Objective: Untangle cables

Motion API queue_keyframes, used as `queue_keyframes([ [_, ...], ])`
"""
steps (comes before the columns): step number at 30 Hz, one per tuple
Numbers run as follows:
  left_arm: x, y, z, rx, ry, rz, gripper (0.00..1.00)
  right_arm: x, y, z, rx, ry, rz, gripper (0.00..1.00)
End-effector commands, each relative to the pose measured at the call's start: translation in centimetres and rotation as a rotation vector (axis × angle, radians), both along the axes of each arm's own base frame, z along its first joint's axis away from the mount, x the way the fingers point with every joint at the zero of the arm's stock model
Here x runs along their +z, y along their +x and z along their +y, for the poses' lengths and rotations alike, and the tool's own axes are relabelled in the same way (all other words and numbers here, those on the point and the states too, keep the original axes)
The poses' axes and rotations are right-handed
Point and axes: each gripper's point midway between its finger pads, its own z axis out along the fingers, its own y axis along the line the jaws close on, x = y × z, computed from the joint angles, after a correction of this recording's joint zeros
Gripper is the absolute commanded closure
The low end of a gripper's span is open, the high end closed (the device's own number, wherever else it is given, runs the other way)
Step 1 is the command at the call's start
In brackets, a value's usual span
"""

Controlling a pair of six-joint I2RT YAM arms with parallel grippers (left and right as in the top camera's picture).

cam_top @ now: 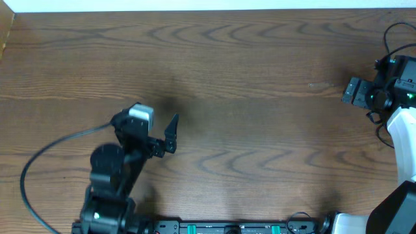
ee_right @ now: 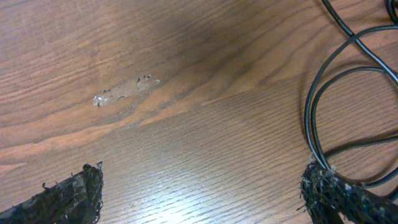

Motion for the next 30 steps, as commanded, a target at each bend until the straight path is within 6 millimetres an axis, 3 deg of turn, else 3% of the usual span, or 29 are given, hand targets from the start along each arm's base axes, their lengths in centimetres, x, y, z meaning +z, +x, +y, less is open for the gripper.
queue_keyframes([
  [1,0.0,-0.7,0.8,0.02,0.052,-0.131,0.03,0.5,-0.1,0.0,0.005,-0.015,-0.01,0.01],
  [6,-0.4,-1.7,1.8,0.057,0.033,-0.277,0.03,0.5,-0.1,0.0,0.005,-0.015,-0.01,0.01],
  [14,-5.2,-2.5,2.5,0.079,0.034,-0.288,0.03,0.5,-0.1,0.0,0.005,-0.015,-0.01,0.01],
  [27,-11.2,-2.6,3.9,0.153,0.078,-0.093,0.03,0.5,-0.1,0.0,0.005,-0.015,-0.01,0.01],
  [30,-11.5,-2.5,4.6,0.192,0.085,-0.079,0.03,0.5,-0.1,0.0,0.005,-0.015,-0.01,0.01],
])
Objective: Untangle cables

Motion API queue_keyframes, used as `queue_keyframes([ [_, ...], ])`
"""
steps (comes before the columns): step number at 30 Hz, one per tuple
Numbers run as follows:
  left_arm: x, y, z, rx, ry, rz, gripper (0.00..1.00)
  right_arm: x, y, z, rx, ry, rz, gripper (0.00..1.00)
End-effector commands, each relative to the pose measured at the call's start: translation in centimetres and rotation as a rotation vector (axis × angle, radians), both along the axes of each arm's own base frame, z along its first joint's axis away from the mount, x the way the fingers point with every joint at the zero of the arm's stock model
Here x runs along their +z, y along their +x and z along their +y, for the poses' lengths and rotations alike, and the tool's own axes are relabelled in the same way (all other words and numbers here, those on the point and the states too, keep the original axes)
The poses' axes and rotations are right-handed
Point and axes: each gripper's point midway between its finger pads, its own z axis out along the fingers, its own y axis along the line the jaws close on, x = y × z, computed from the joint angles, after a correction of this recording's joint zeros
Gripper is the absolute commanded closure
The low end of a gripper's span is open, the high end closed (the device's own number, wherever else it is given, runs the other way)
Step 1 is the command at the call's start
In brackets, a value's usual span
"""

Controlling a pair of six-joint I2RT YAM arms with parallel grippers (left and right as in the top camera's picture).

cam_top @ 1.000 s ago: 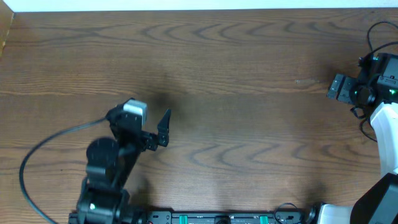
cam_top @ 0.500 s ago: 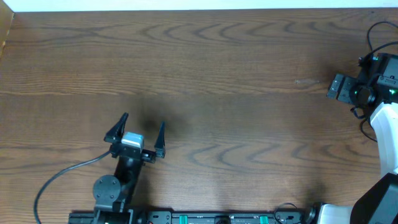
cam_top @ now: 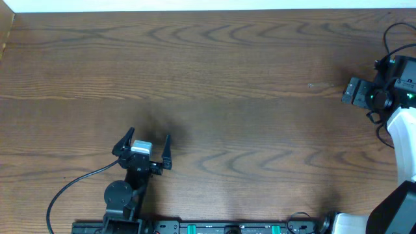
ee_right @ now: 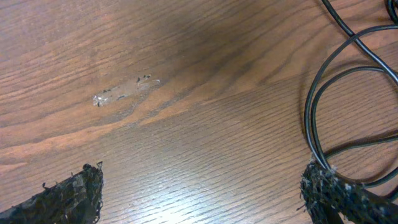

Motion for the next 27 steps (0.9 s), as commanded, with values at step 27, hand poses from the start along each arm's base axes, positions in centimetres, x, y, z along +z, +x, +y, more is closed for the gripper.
queue_keyframes([
  [27,-1.7,0.2,4.5,0.211,0.014,0.057,0.03,0.5,-0.1,0.0,0.005,-0.015,-0.01,0.01],
])
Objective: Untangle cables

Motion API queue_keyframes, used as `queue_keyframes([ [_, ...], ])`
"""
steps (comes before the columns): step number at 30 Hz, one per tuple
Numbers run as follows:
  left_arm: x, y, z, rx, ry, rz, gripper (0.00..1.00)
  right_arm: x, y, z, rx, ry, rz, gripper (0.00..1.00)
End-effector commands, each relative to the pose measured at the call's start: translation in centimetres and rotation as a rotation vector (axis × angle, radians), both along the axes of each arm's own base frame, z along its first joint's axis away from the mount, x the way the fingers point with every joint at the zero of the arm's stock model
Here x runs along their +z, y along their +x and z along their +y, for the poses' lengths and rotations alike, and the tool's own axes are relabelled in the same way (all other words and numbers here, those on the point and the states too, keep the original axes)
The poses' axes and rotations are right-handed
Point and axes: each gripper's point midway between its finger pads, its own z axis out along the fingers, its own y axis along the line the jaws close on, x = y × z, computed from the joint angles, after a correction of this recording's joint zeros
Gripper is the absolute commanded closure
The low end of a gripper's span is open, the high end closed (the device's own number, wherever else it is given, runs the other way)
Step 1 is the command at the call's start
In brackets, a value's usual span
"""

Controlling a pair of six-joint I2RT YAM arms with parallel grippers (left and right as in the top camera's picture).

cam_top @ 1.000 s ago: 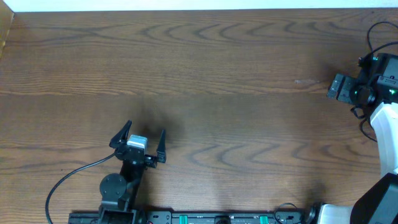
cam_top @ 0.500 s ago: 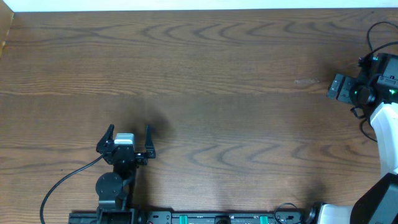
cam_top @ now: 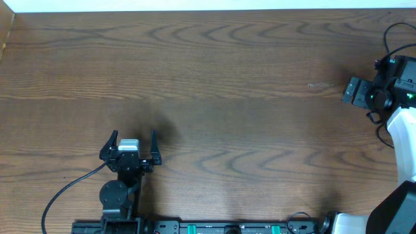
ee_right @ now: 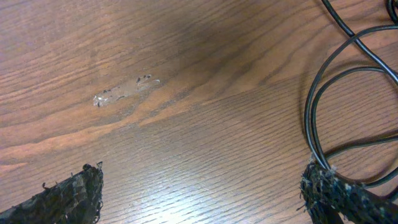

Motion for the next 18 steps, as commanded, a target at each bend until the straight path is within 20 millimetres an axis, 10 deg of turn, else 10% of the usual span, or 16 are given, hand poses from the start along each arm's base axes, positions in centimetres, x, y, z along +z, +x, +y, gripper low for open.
queue_keyframes([
  [1,-1.59,-0.11,0.57,0.031,0.003,0.05,0.03,0.54,-0.07,0.0,0.005,-0.015,-0.01,0.01],
  [18,-1.59,-0.11,0.57,0.031,0.003,0.05,0.02,0.48,-0.08,-0.06,0.003,-0.018,-0.008,0.01],
])
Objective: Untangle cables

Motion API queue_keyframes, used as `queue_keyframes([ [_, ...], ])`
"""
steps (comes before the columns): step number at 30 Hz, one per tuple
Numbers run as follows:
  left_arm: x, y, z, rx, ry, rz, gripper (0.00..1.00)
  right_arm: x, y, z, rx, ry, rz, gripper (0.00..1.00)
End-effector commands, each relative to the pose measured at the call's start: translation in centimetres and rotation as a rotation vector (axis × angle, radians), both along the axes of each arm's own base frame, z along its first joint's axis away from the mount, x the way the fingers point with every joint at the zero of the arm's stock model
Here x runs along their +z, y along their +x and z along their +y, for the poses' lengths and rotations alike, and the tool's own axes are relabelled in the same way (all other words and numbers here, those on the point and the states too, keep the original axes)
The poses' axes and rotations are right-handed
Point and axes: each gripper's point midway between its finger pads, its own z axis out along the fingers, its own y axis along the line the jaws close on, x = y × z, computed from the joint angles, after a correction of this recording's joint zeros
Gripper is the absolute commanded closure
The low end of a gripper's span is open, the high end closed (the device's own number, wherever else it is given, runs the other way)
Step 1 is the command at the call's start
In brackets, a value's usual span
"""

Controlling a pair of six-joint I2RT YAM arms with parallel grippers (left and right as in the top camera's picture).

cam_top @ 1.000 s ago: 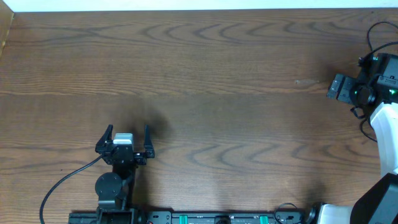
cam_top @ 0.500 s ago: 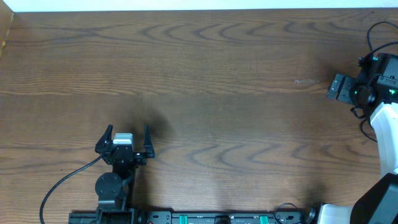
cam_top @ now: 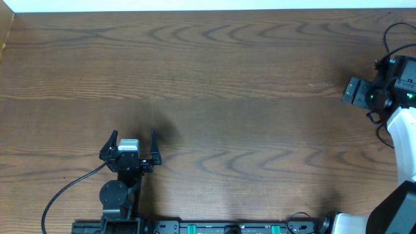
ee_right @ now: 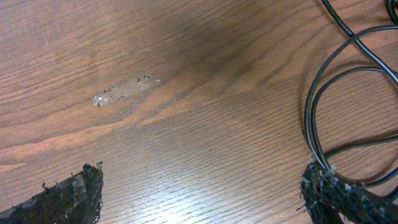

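Black cable (ee_right: 317, 93) lies in loops on the wooden table at the right of the right wrist view, and one strand runs down to the right fingertip (ee_right: 323, 186). In the overhead view the cable (cam_top: 388, 34) shows only at the far right edge, behind the right arm. My right gripper (ee_right: 202, 190) is open, its fingers wide apart over bare wood; it is the right gripper (cam_top: 351, 91) at the far right of the overhead view. My left gripper (cam_top: 132, 135) is open near the table's front left, far from the cable.
A pale scuff (ee_right: 124, 90) marks the wood ahead of the right gripper. The left arm's own black lead (cam_top: 65, 192) curves along the front left. The table's left edge (cam_top: 5, 39) and back edge border the wood.
At first the left arm reached out over the front-left table with its gripper open and turned sideways. Then it was drawn back nearer the front edge, and then squared up a little further left, where it stays. The right gripper stayed open by the cable loops throughout.
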Motion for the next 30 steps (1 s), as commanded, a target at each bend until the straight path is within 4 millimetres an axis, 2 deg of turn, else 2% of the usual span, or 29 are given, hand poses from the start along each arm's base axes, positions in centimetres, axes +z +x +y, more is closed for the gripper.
queue_keyframes([
  [1,-1.6,-0.1,0.5,0.029,0.003,0.05,0.03,0.5,-0.1,0.0,0.003,-0.017,-0.008,0.01],
  [10,-1.6,-0.1,0.5,0.029,0.003,0.05,0.03,0.4,-0.1,-0.1,0.004,-0.017,-0.006,0.01],
  [13,-1.6,-0.1,0.5,0.029,0.003,0.05,0.03,0.6,-0.4,-1.1,-0.032,-0.07,0.005,0.01],
  [16,-1.6,-0.1,0.5,0.029,0.003,0.05,0.02,1.4,-0.5,-1.3,-0.039,-0.085,-0.012,0.01],
  [20,-1.6,-0.1,0.5,0.029,0.003,0.05,0.03,3.3,-0.7,-1.2,-0.041,-0.1,-0.062,0.01],
  [30,-1.6,-0.1,0.5,0.029,0.003,0.05,0.03,11.0,-2.5,-0.6,-0.048,-0.159,-0.267,0.01],
])
